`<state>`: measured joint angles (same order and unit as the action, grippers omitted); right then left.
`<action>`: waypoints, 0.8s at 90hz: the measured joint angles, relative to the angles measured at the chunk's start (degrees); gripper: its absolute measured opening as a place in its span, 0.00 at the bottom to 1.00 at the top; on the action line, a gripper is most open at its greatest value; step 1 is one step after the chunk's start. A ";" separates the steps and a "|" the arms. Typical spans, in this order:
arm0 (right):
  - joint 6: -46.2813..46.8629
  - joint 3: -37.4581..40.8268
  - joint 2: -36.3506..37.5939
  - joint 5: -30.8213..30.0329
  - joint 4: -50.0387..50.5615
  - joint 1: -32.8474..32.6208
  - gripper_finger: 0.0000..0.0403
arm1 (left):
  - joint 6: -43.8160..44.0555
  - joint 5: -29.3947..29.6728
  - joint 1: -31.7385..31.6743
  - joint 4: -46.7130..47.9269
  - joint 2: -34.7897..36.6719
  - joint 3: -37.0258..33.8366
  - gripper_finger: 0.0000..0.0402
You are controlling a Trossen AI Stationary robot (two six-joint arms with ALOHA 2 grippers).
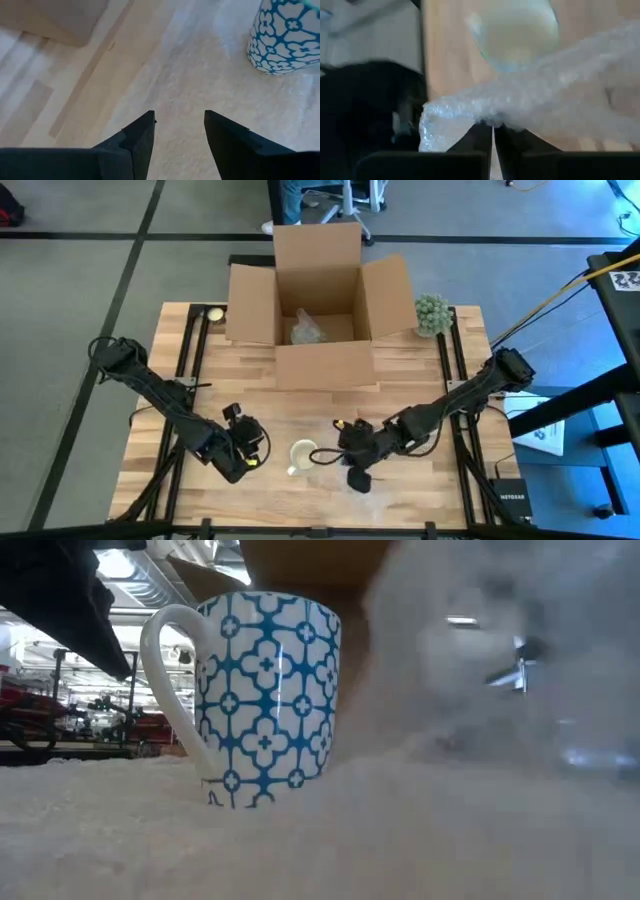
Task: Wrap mug
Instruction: Wrap the white mug with bubble wrap
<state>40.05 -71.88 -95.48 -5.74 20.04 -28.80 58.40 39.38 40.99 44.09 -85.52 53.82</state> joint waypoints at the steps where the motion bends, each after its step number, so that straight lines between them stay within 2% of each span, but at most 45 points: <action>1: -0.69 0.01 -0.11 -0.20 -1.25 0.04 0.00 | 0.01 0.00 0.00 -0.01 0.00 0.00 0.39; 16: -8.95 0.32 -4.22 -0.24 -15.32 0.99 0.00 | 0.12 0.00 0.00 -0.04 0.00 0.00 0.39; 27: -11.89 0.40 -8.73 -2.65 -21.15 2.31 0.00 | 0.13 0.50 0.00 -0.24 0.00 0.00 0.39; 41: -12.50 0.43 -12.67 -7.68 -21.82 4.18 0.00 | -1.03 0.60 0.00 -1.56 0.00 0.13 0.39; 58: -13.80 0.42 -13.18 -7.49 -22.28 5.80 0.00 | -3.93 1.20 0.00 -1.85 0.00 4.11 0.39; 72: -15.83 0.42 -13.18 -8.09 -23.24 6.05 0.00 | -11.22 4.06 -0.07 -10.80 0.00 6.29 0.39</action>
<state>24.22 -71.46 -108.66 -13.83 -3.20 -22.74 47.18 43.44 40.93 33.28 -85.52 60.12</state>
